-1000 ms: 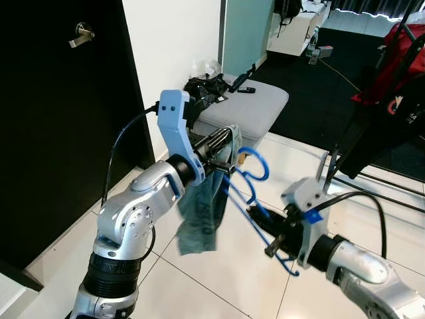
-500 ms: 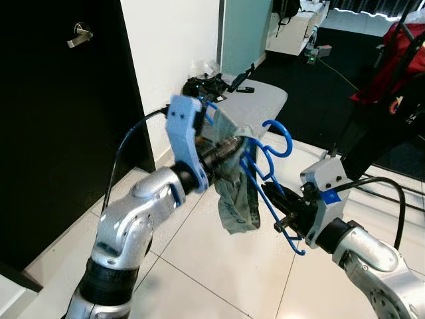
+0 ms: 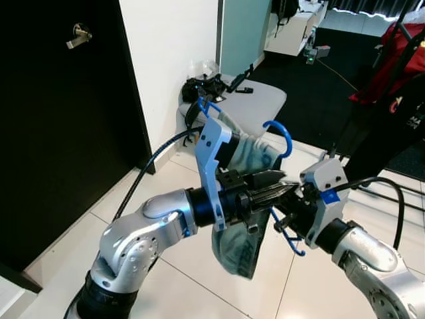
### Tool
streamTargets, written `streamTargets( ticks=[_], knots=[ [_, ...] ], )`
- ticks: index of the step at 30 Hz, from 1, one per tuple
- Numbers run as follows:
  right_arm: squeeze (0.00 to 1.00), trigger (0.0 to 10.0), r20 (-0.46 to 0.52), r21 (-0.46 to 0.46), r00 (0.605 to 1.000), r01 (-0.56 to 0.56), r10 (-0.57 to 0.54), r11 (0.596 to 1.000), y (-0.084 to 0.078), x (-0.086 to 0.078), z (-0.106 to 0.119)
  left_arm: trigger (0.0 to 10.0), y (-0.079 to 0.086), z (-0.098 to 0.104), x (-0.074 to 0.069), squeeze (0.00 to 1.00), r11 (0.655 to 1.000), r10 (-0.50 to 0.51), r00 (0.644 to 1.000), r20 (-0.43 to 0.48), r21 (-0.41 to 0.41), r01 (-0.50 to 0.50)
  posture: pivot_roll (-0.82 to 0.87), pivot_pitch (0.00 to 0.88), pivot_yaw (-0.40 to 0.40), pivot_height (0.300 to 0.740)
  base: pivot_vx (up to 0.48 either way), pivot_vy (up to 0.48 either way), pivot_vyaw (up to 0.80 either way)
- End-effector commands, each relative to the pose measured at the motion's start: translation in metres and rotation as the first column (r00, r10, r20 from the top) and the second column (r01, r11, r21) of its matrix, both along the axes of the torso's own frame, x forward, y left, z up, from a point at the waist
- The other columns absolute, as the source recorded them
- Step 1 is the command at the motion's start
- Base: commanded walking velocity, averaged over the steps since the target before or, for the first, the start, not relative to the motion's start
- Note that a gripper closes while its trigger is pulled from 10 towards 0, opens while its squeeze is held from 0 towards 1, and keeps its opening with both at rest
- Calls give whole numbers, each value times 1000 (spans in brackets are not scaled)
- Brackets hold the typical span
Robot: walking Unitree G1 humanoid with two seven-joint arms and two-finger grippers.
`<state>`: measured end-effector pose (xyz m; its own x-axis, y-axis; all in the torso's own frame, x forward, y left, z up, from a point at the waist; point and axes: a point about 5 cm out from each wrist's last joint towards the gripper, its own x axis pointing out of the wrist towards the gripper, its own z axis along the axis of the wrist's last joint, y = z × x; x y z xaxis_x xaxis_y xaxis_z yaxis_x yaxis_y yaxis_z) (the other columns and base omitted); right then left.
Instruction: Hang hanger
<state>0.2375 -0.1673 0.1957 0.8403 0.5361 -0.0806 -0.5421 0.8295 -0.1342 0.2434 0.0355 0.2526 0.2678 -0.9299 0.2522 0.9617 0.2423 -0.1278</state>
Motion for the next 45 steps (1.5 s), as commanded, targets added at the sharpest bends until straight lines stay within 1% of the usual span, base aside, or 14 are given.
streamTargets(
  ticks=[1, 2, 8, 11, 12, 14, 16, 17, 18, 19, 22, 31, 42, 45],
  knots=[
    [0, 10000, -30, 0, 999, -23, 23, 1000, -1, -3, -4, 10000, 4, 1, -3, 933, 1000, -25, 1000, 13, 8, 24, -74, 98, 24, 740, 0, 0, 0],
    [0, 10000, -42, 12, 998, -39, 39, 999, -4, -6, -4, 10000, 8, 1, -2, 0, 1000, -22, 1000, 22, 20, 21, -73, 99, 24, 740, 0, 0, 0],
    [0, 10000, -81, 114, 987, -130, 140, 985, -25, -20, 4, 10000, 26, 8, 1, 0, 1000, -27, 999, 25, 1, 27, -71, 100, 23, 740, 0, 0, 0],
    [0, 10000, -90, 161, 981, -156, 172, 975, -40, -26, 8, 10000, 37, 14, 4, 0, 1000, -18, 999, 32, -25, 18, -72, 100, 22, 740, 0, 0, 0],
    [0, 10000, -97, 194, 972, -191, 212, 962, -51, -33, 12, 10000, 48, 18, 8, 0, 999, -1, 999, 36, -43, 3, -71, 103, 20, 740, 0, 0, 0],
    [0, 10000, -97, 194, 972, -191, 212, 962, -51, -33, 12, 10000, 48, 18, 8, 0, 999, -1, 999, 36, -43, 3, -71, 103, 20, 740, 0, 0, 0],
    [0, 10000, -96, 260, 948, -269, 302, 927, -64, -46, 19, 10000, 67, 24, 12, 0, 998, 21, 999, 48, -56, -18, -70, 103, 19, 740, 0, 0, 0],
    [0, 10000, -96, 260, 948, -269, 302, 927, -64, -46, 19, 10000, 67, 24, 12, 0, 998, 21, 999, 48, -56, -18, -70, 103, 19, 740, 0, 0, 0],
    [0, 10000, -77, 319, 914, -356, 398, 878, -66, -56, 25, 10000, 84, 25, 13, 0, 999, 30, 997, 72, -35, -27, -69, 104, 18, 740, 0, 0, 0],
    [0, 10000, -77, 319, 914, -356, 398, 878, -66, -56, 25, 10000, 84, 25, 13, 0, 999, 30, 997, 72, -35, -27, -69, 104, 18, 740, 0, 0, 0],
    [0, 10000, -34, 379, 861, -459, 508, 803, -57, -65, 35, 10000, 99, 20, 19, 0, 996, 85, 992, 88, 17, -87, -66, 104, 17, 740, 0, 0, 0],
    [0, 10000, -73, 368, 807, -524, 586, 768, -62, -73, 44, 10000, 108, 17, 21, 0, 994, 98, 992, 80, 30, -101, -72, 102, 12, 740, 0, 0, 0],
    [0, 10000, -99, 357, 806, -519, 583, 777, -64, -71, 45, 10000, 104, 14, 20, 0, 997, 73, 995, 75, 14, -74, -71, 102, 7, 740, 0, 0, 0],
    [0, 10000, -104, 353, 812, -509, 574, 785, -64, -68, 43, 10000, 98, 13, 13, 0, 1000, 13, 998, 64, -5, -12, -68, 102, 7, 740, 0, 0, 0]
  ],
)
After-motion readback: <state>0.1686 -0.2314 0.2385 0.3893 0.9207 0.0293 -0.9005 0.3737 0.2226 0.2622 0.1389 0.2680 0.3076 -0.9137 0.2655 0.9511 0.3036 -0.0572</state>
